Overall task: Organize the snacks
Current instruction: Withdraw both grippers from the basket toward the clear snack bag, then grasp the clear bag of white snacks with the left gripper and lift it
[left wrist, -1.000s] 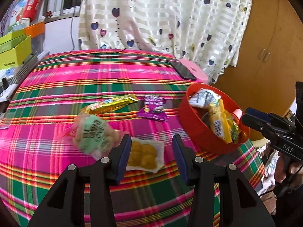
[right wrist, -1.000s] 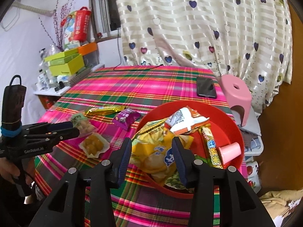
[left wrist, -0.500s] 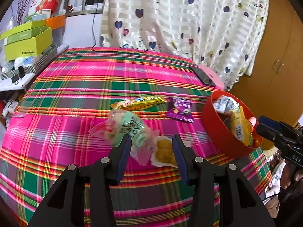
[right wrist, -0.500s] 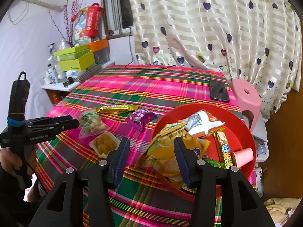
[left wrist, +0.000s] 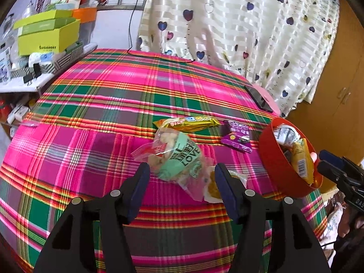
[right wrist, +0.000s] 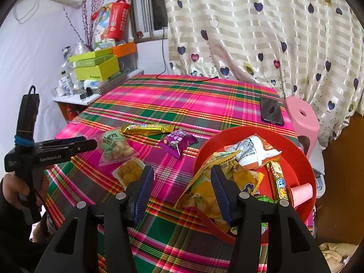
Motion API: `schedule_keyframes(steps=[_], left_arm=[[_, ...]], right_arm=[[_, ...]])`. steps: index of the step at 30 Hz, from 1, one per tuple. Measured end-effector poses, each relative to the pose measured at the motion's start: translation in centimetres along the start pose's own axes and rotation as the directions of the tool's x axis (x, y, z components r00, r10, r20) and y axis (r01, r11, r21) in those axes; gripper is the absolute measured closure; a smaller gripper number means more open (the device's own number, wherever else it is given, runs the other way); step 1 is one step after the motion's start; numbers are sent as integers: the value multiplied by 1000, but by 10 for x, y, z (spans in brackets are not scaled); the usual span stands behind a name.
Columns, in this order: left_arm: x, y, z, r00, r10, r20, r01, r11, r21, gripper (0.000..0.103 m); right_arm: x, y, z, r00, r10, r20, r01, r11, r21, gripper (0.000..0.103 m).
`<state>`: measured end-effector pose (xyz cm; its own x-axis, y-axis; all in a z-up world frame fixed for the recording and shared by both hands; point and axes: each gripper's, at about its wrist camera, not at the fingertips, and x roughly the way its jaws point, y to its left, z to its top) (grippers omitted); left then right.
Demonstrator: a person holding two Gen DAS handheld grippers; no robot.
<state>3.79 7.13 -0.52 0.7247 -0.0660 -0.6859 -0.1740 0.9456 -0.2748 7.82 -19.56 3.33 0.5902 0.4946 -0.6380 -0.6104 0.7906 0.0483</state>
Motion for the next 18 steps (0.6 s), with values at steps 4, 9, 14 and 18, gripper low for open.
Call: schedule_keyframes(steps=[4,9,14,18], left_arm=[[10,9,-3,999,-19,-31,18,998,-55,41],[17,9,-5,996,-73,-56,67,993,-96,41],[26,0,-4,991,-116,-72,108,989,-102,41],[39,-1,-2,991,-101,-93,90,990,-111,41]], right_arm=[[3,3,1,1000,4,-5,-4,1000,-10,51],[6,5,3,1000,7,-12,-7,1000,-16,51],[12,7,4,1000,8,-21,-9,1000,-20,51],[17,10,5,999,11,-31,-12,1000,-25,50]])
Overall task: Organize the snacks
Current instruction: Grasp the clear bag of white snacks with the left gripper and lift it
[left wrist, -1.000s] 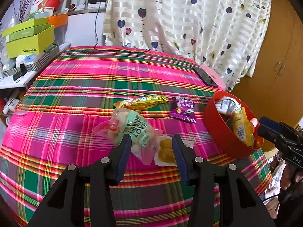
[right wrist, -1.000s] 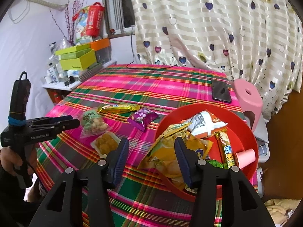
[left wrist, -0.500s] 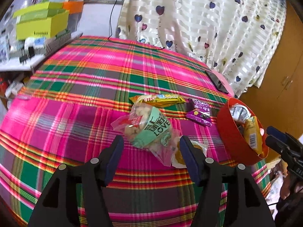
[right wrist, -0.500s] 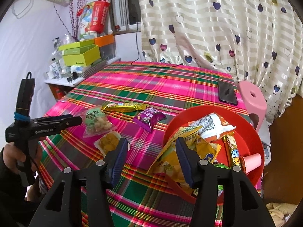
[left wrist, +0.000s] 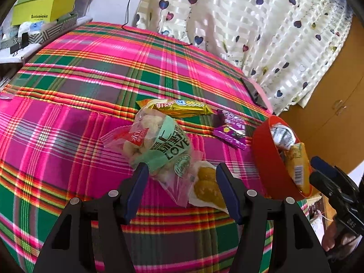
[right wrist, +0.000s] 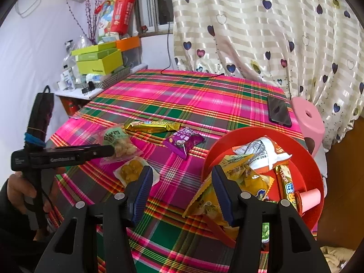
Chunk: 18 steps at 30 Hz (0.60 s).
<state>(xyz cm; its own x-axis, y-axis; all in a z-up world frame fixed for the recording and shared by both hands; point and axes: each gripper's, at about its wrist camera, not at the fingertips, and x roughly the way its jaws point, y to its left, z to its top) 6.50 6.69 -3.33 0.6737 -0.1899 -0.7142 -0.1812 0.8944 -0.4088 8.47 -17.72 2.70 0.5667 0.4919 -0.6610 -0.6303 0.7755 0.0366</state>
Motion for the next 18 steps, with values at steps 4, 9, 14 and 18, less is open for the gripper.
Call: schedule_keyframes(steps=[4,9,14,18], left_arm=[[-3,13,2,997,79,22,-78,997,-12,41],[-17,42,5,981,181,65,-177,982,-60,40],[-31,56,5,970,215,110,-205,974,-100,40],[-31,36,5,981,139,135,-138,990,-12,40]], right_arm=[[3,4,2,1000,3,-3,-3,1000,-6,50],[9,8,3,1000,11,-11,-11,1000,-9,50],[13,15,4,1000,21,-16,-22,999,-24,50],[15,18,5,1000,21,-19,-21,999,-32,50]])
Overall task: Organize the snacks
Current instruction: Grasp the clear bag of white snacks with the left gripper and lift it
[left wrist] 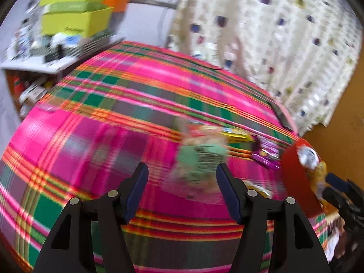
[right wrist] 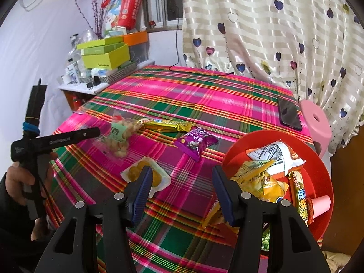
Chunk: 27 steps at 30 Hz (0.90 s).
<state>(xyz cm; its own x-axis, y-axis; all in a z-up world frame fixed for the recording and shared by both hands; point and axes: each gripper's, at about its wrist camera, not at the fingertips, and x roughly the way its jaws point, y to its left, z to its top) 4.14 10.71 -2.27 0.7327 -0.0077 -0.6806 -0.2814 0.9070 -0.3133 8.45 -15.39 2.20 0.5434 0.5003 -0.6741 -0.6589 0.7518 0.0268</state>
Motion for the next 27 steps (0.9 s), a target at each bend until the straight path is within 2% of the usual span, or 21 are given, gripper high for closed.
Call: schedule_keyframes(steps=[4,11,17,21,25,27], left_arm=[[16,-23,0,999,-24,-38,28,994,102,40],[38,-37,7,998,44,-34,-38,984,175,40],[54,-34,4,993,101,-56,-88,977,194,40],[53,-26,4,996,64,-61,-53,985,166,40],[43,-24,2,999,35,-39,-28,987,161,52],[38,-24,2,999,27,-30,-22,986,163,54]], right_arm=[[0,0,0,1000,0,0,0,1000,-1,50],[7,2,2,1000,-4,-12,4,1000,1,50],[19,0,8,1000,-6,-26,6,1000,5,49],[28,-1,15,999,-3,-33,4,1000,17,49],[42,-3,26,999,-1,-49,3,999,41,49],[50,-4,30,998,1,-63,3,998,57,49]])
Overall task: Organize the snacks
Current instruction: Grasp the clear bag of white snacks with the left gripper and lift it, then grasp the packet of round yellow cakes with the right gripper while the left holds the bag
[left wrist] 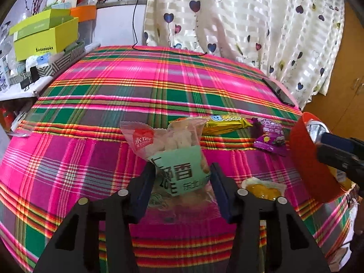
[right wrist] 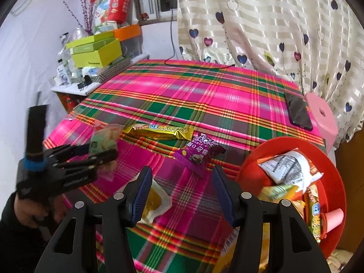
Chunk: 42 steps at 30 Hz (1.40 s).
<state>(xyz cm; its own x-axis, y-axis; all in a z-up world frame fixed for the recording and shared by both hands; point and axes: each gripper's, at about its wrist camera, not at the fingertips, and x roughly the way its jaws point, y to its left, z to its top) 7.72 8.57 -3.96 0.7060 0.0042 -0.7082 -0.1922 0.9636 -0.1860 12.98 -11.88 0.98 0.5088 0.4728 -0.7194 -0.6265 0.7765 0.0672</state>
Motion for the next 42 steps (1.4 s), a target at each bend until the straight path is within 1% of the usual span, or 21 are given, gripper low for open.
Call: schedule_keyframes(steps=[3,6,13,14,16,17,20,24,26,28,29,31,33,35,42], left_arm=[[-4,5,-1,1000,-10,4,10,1000,-8,55],[-10,10,-3,1000,-25,12,25,1000,-18,57],[-24,24,-9,999,-36,20,37,998,-48,58],[-25,26,-10,999,-35,20,36,998,-54,58],[-29,31,-12,999,-35,21,36,997,-64,58],[-30,33,-13,999,-35,21,36,997,-67,58],[-35,36,-15,999,-39,24,41,997,-72,58],[-38,37,-18,999,-49,23,51,996,-71,58],[-39,37,-18,998,-55,22,57,996,-69,58],[-40,37,-18,998,-59,21,60,996,-67,58],[-40,36,-19,998,-62,20,63,996,-66,58],[-41,36,-19,998,-67,19,68,996,-64,58],[-42,35,-20,997,-68,19,69,996,-63,58],[-43,34,-20,997,-69,18,70,996,-64,58],[-48,28,-20,997,-78,24,79,995,-53,58]], right_arm=[[14,1,5,999,18,-26,-18,1000,18,49],[24,6,4,998,37,-56,-37,999,5,49],[39,35,-7,982,122,-145,-140,983,-117,49],[40,38,-8,979,129,-155,-151,979,-136,48],[43,43,-12,976,135,-172,-165,971,-174,44],[46,46,-14,972,137,-194,-175,965,-197,42],[55,54,-22,964,105,-245,-170,949,-266,41],[66,63,-30,960,63,-274,-159,925,-346,41],[70,69,-35,959,41,-282,-154,906,-393,41],[69,74,-37,964,33,-265,-149,891,-430,41],[69,75,-37,965,36,-260,-150,888,-435,41],[70,72,-37,966,44,-255,-151,896,-417,45],[69,70,-36,970,41,-241,-138,905,-402,56],[69,64,-36,970,45,-238,-132,922,-363,57],[60,57,-35,974,67,-215,-128,950,-284,57]])
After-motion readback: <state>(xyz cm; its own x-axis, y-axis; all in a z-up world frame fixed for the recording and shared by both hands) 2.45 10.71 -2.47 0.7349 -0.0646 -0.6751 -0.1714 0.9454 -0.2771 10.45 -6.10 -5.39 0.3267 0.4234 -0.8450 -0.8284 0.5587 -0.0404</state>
